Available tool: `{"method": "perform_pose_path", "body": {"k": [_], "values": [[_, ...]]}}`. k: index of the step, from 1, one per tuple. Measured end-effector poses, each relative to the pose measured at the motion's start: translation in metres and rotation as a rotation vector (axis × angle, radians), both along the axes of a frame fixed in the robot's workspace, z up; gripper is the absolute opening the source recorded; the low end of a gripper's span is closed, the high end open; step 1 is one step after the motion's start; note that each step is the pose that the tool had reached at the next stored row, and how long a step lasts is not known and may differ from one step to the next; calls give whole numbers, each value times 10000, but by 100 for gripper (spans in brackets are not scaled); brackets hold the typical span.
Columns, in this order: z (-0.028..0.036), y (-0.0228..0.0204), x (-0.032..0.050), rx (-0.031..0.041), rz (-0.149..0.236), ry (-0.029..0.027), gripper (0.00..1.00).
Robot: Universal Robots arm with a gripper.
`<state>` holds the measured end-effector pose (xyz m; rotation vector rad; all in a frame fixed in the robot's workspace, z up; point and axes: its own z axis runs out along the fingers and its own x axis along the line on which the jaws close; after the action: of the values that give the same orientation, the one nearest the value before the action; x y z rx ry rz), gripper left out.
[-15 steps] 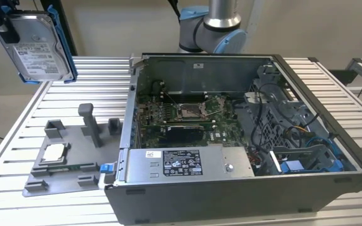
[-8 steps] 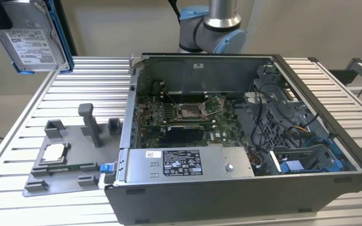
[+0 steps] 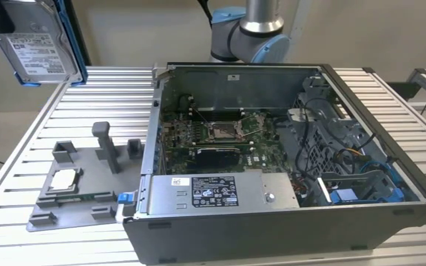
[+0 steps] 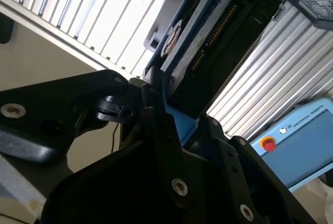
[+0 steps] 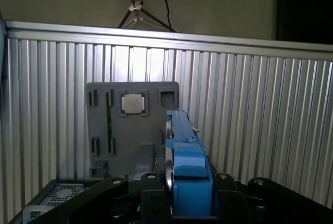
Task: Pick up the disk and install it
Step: 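Pick up the disk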
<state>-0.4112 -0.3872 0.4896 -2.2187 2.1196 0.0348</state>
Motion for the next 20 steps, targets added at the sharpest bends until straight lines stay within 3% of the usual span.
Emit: {"method": "perform_pose_path", "body": {"k": [10,11,17,20], "values": [[1,0,355,1,0,32,0],[1,0,445,1,0,51,0],[1,-2,716,3,1,122,0],[1,-5,852,2,1,186,0]]}}
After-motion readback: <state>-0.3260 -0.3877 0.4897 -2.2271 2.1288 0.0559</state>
